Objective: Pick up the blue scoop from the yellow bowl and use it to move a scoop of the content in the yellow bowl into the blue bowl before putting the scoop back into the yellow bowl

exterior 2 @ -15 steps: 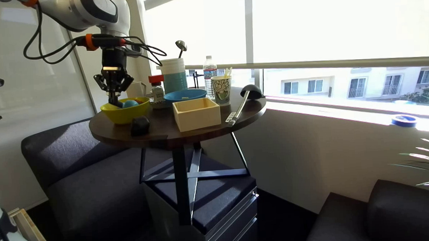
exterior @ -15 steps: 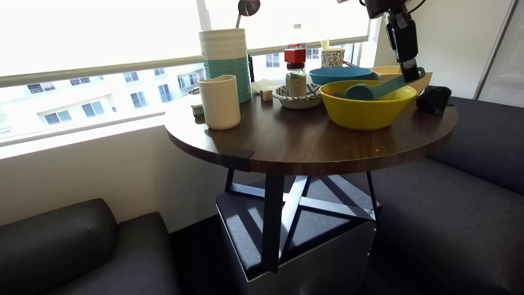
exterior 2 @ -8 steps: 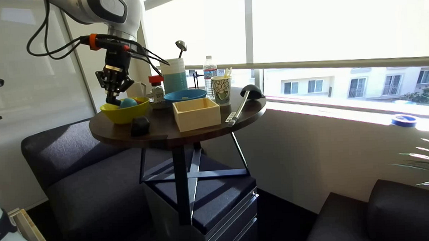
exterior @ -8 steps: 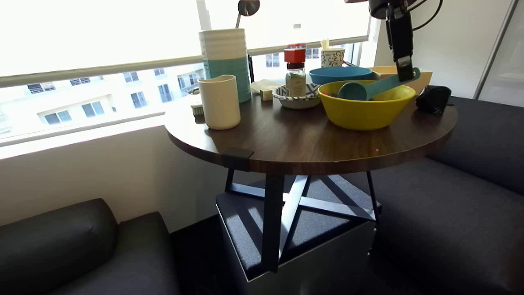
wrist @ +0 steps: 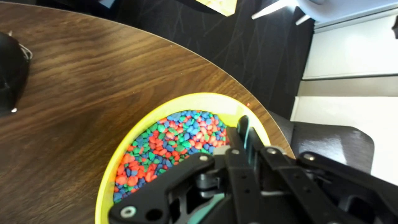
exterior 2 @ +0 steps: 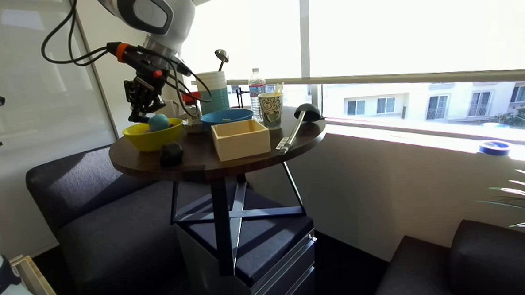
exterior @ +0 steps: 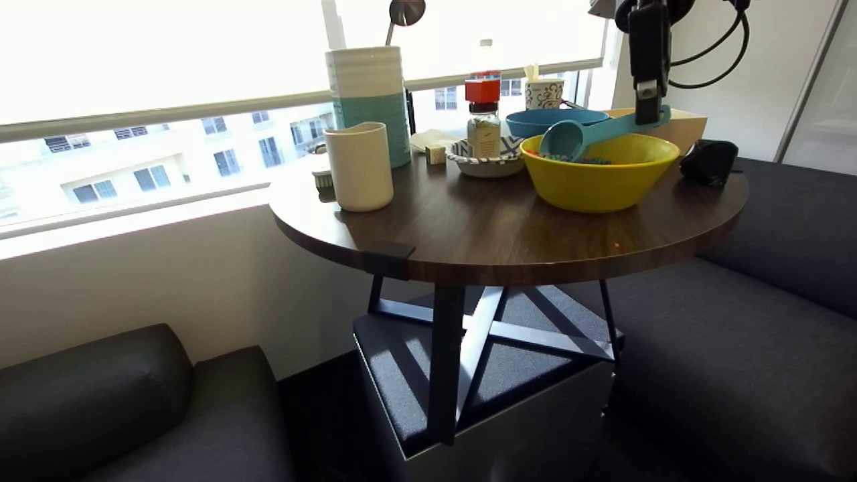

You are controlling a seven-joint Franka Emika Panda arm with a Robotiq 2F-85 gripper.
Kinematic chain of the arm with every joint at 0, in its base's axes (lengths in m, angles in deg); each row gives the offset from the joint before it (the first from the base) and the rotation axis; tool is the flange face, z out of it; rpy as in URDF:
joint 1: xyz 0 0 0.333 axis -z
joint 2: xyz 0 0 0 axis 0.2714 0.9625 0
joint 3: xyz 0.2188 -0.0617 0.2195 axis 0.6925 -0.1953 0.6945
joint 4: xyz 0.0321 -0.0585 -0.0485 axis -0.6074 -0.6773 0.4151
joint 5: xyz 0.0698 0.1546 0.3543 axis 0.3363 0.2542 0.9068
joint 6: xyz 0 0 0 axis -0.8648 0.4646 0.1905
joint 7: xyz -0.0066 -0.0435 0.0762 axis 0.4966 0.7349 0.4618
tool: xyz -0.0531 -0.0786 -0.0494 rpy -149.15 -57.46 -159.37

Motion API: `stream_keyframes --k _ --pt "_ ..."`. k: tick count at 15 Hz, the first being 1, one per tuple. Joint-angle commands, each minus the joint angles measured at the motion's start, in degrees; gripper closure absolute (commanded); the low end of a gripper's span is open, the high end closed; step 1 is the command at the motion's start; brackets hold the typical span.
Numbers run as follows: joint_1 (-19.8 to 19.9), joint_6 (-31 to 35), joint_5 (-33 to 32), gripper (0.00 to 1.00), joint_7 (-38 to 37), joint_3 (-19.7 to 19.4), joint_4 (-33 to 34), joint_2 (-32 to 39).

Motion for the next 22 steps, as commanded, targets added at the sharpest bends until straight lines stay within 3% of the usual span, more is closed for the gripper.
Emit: stream_keyframes --k 1,14,22 --pt "2.15 0.5 8.11 0.98 3.21 -2.22 -3.27 -1.99" --pt "9.19 -3.82 21.21 0.98 18.27 -9.98 -12.09 -7.49" --pt "11.86 -2.49 26.45 0.98 17.34 -11.0 -9.53 -8.65"
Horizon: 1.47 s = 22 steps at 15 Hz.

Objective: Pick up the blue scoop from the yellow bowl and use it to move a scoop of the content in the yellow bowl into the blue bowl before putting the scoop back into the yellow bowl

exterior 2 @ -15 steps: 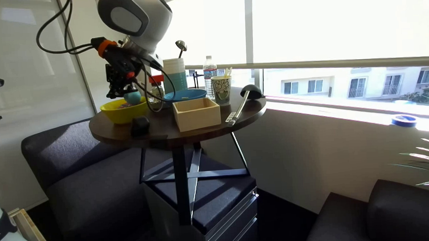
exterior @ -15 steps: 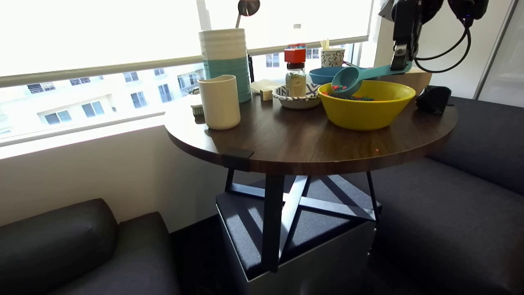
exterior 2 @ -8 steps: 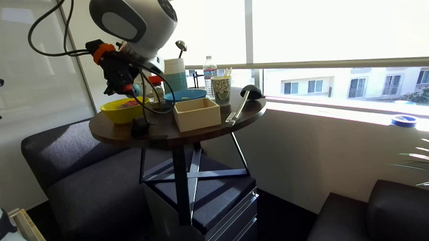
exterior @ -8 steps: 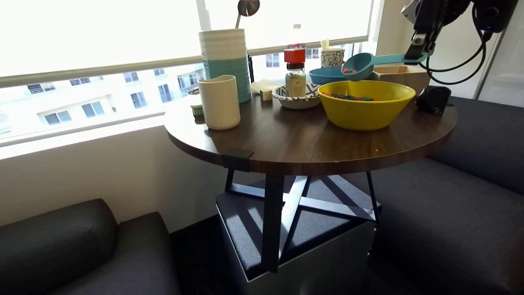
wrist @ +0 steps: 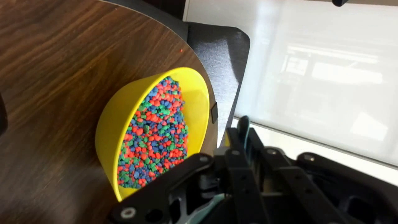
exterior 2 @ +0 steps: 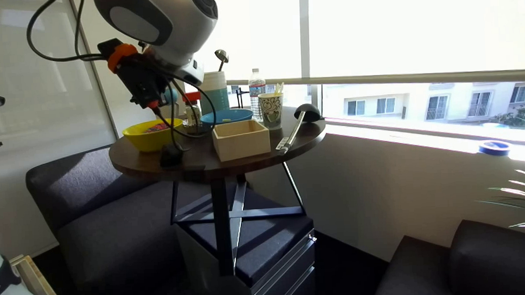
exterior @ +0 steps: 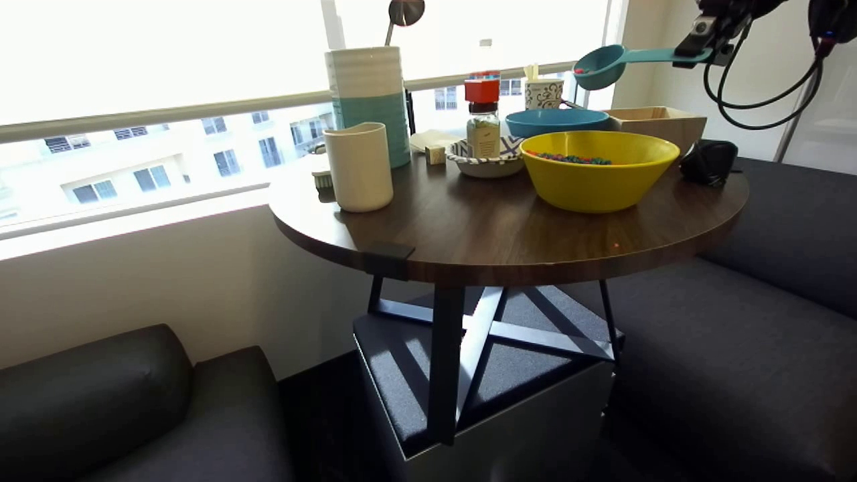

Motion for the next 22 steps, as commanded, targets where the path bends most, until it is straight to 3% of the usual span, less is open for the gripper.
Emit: stream_keyframes --k 1,5,6,11,12,18,22 --pt "0.59 1.58 3.11 0.98 -1.1 0.77 2.08 -0.7" --pt "0.34 3.88 4.53 0.98 -1.24 1.09 4.85 0.06" --pt "0.67 2.61 2.96 0.92 -0.15 0.57 3.54 -0.07" --pt "0.57 3.12 3.15 0.92 -0.28 0.8 4.41 -0.04" --pt "0.57 3.13 3.16 0.98 -0.28 0.81 4.41 -0.04" --pt "1.64 5.41 2.61 0.98 -1.69 -0.31 12.21 6.21" --pt "1.73 11.93 -3.24 0.98 -5.02 1.32 15.98 9.57"
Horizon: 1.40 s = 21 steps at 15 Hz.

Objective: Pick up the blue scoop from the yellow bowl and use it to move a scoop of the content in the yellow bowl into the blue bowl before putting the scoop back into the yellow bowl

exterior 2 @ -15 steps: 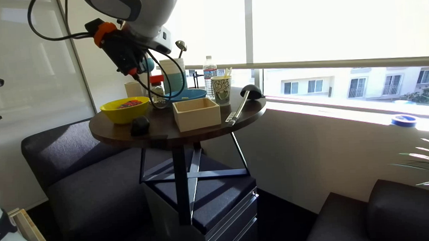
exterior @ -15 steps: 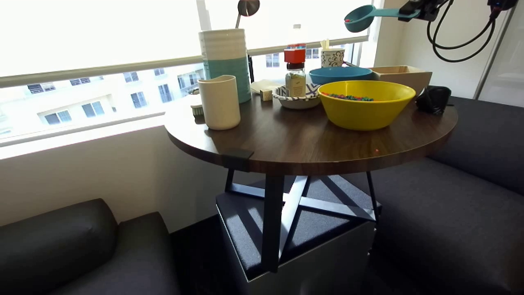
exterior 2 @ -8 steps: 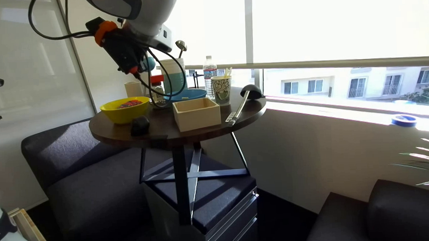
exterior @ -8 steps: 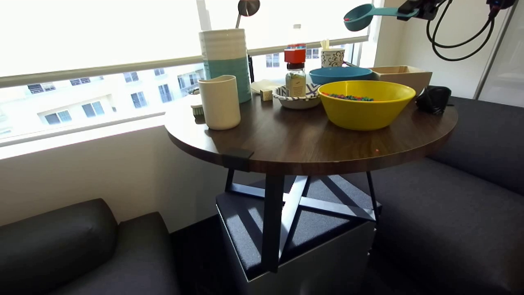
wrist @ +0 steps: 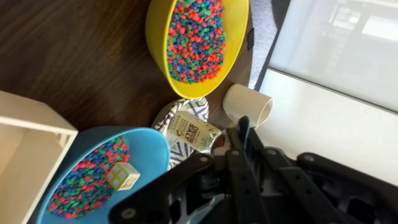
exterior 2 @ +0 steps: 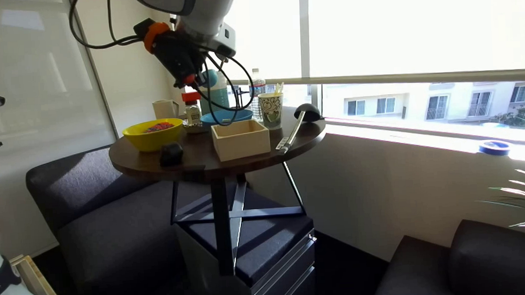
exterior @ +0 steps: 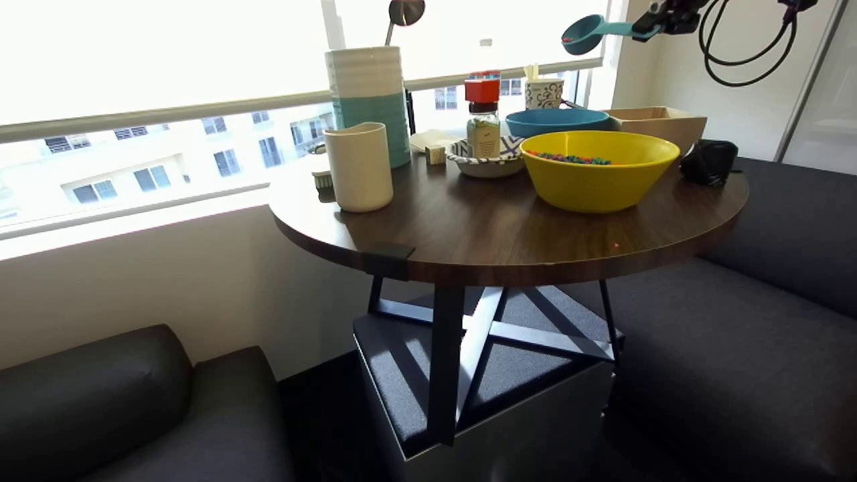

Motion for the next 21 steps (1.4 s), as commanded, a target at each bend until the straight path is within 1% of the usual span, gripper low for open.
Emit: stream_keyframes --k 1,5,7,12,19,21 --pt "0.19 6.28 -7.15 0.98 -4.42 2.14 4.2 3.16" --pt "-0.95 14.38 -17.98 0.98 -8.14 4.32 4.07 3.13" --pt "-1.7 17.4 -23.02 0.98 -9.49 5.33 3.38 2.53" --pt "-3.38 21.83 -34.61 0.98 -12.18 7.5 1.25 0.51" --pt "-5.52 25.21 -44.65 0.98 -12.84 9.35 -2.28 -4.36" --pt "-5.97 27.1 -48.94 0.98 -13.74 10.18 -3.89 -5.79"
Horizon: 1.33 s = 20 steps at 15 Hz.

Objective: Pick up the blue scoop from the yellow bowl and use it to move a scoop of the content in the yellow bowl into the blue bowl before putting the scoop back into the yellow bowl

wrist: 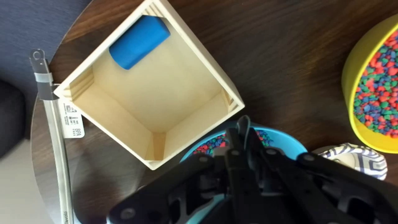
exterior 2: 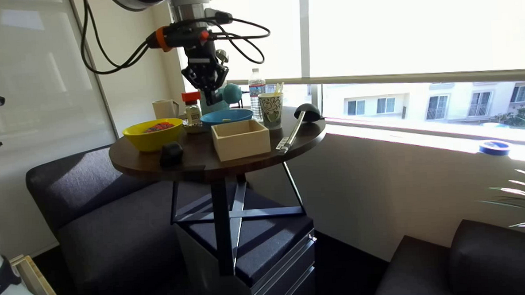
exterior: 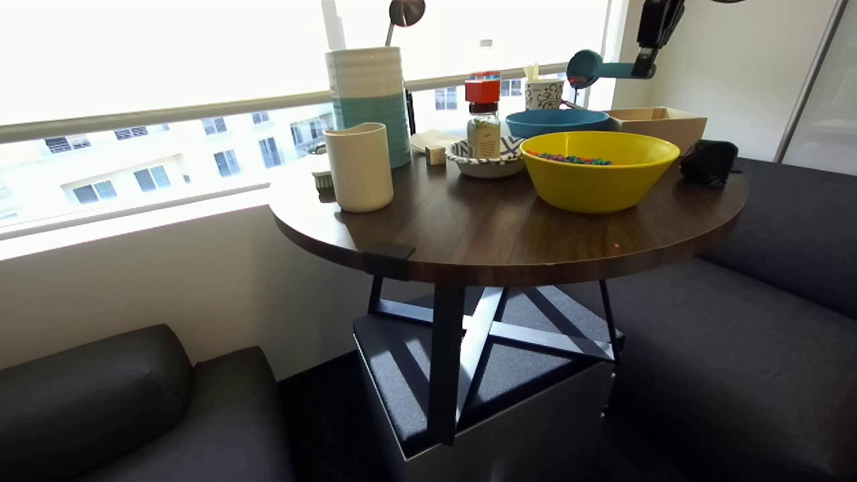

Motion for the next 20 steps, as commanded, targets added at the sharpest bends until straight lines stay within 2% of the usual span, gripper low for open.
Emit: stream_keyframes --k 1,8,17,18,20 --pt "-1.08 4.31 -7.76 0.98 -2.79 1.45 -4.68 -4.27" --pt "-1.43 11.59 -20.08 0.98 -7.66 3.55 -9.21 -6.64" --pt "-1.26 18.31 -28.52 0.98 -10.79 4.84 -11.92 -7.27" --pt "-1.47 18.02 -28.22 0.98 -10.48 4.69 -11.83 -7.29" --pt "-3.15 15.15 -20.84 0.98 -7.48 2.74 -10.89 -7.44"
